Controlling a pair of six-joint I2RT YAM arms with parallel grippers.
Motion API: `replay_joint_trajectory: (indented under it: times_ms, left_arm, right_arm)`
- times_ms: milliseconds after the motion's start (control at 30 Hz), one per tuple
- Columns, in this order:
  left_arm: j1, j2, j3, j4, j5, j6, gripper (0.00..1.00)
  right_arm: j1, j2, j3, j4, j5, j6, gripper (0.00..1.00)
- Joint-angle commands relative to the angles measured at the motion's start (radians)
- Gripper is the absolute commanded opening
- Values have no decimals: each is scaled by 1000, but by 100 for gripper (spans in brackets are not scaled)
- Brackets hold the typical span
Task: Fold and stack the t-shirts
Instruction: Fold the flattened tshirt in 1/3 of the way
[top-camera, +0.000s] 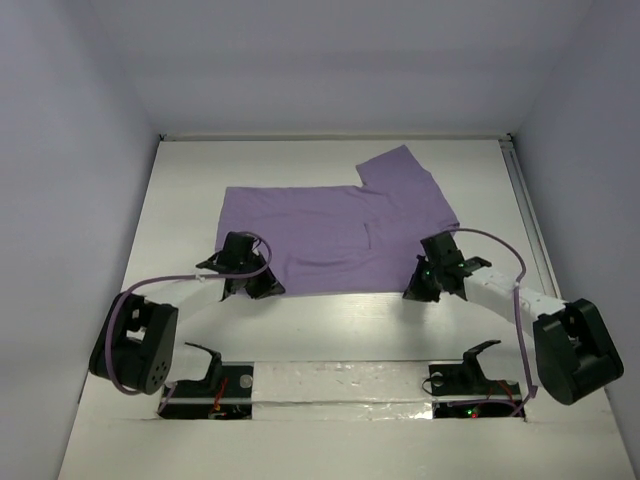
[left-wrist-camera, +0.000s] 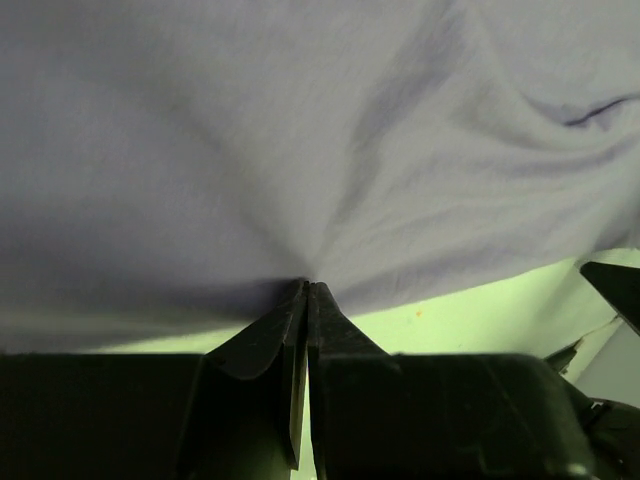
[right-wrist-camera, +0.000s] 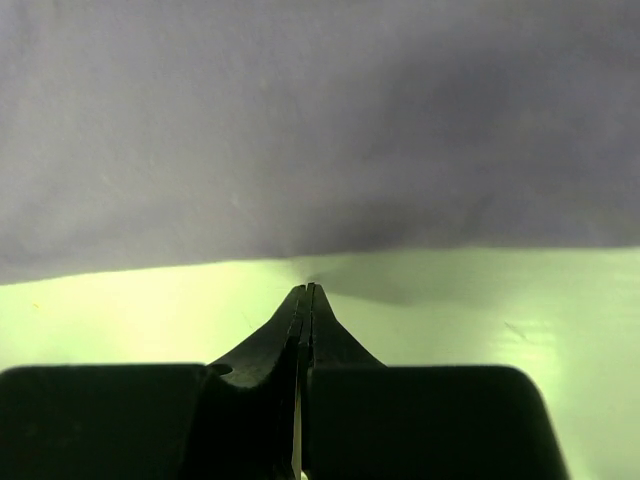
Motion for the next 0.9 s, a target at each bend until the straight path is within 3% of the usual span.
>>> replay_joint_trajectory:
  times_ms: [0,67,100,133,167,200,333,500,600,700,867]
  left_arm:
    - [-1,-64,47,-152,-47,-1,0]
    - [8,-94,150,-219,-111,25,0]
    - [21,-89,280,-232,-166,62,0]
    - [43,-62,417,-245,-218,103,7]
    - [44,-36,419,-242,-218,104,10]
    - [80,-5,548,-239,-268,146,12]
    - [209,276,799,-203,-367,229,17]
    - [280,588,1111,-216,-391,272,14]
    - [289,739,1259,-267,-436,306,27]
    - [300,817,1304,-275,-477,323,39]
    - [321,899,1327,-294,-500,347,40]
  right_arm:
    - [9,-45,46,-78,-27,-15,0]
    - [9,-42,111,-92,1,-58,1]
    - [9,-16,204,-104,14,-75,1]
    - [9,13,293,-123,34,-108,1]
    - [9,13,293,-120,38,-124,1]
    - [9,39,360,-114,37,-138,1]
    - [9,114,465,-78,14,-188,0]
    - [9,142,490,-51,-27,-213,0]
    - [9,157,491,-54,-37,-225,0]
    - [9,163,476,-54,-44,-227,0]
    - [9,163,436,-35,-55,-214,0]
